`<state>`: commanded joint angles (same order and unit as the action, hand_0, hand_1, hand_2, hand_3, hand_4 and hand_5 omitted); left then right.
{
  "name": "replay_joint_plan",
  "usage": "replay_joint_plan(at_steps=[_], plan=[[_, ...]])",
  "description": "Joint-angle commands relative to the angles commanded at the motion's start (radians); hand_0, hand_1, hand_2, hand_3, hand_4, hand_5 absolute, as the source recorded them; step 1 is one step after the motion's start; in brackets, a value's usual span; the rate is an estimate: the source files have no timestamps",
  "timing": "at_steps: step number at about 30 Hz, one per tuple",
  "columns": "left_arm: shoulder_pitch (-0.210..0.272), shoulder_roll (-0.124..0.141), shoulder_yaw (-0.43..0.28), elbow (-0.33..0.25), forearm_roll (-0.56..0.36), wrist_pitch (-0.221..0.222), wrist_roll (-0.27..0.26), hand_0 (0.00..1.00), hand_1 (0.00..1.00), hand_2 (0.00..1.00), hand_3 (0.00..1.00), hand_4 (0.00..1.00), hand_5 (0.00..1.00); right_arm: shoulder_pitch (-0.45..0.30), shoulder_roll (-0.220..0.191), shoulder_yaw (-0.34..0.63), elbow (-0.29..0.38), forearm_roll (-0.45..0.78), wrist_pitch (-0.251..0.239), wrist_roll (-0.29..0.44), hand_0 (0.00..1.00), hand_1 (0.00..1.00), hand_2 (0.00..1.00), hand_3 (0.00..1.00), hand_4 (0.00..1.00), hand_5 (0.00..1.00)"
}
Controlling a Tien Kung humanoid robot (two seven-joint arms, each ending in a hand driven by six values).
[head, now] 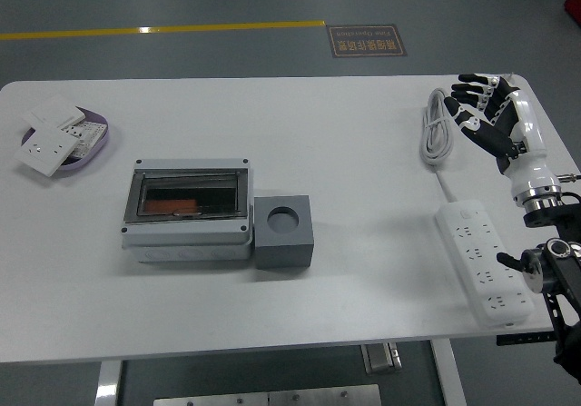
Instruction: Pick up the cylinder from the cube,place it in the box,flap close box
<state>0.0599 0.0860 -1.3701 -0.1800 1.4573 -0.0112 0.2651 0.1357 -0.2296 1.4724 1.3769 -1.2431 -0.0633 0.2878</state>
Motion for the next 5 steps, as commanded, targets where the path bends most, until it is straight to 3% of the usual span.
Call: replay_joint_plan(at_steps=[5], plan=[[-0.005,0.001,0.0,0.0,0.003,-0.001,0.001,0.604,0.573,0.579,0.569,0.595,0.17,-0.001,-0.002,0.006,0.003,-0.003,-0.002,-0.002,0.7,0.627,0.598,0.599,0.852,0.232]])
